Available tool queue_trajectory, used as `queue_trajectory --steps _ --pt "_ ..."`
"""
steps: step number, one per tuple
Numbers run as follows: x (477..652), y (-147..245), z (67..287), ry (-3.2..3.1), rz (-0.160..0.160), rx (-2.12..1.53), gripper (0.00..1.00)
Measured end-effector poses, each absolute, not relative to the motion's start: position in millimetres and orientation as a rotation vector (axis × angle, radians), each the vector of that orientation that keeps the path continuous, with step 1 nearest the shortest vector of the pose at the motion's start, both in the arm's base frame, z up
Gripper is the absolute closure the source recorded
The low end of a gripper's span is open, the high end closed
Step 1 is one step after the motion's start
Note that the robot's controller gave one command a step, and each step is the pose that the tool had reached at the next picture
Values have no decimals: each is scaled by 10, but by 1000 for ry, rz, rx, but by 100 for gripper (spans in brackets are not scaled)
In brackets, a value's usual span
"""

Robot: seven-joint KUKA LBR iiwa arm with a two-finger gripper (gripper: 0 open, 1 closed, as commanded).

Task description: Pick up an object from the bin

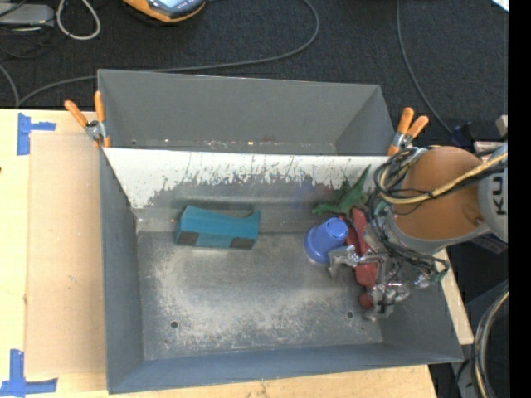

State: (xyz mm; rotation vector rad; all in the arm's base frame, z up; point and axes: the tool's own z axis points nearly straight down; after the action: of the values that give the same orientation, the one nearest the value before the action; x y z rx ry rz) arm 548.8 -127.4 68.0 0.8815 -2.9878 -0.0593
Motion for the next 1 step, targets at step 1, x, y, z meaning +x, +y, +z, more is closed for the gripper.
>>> queue_trajectory --steps 1 --pt "4700 -1262 1008 -3040 -8 803 0"
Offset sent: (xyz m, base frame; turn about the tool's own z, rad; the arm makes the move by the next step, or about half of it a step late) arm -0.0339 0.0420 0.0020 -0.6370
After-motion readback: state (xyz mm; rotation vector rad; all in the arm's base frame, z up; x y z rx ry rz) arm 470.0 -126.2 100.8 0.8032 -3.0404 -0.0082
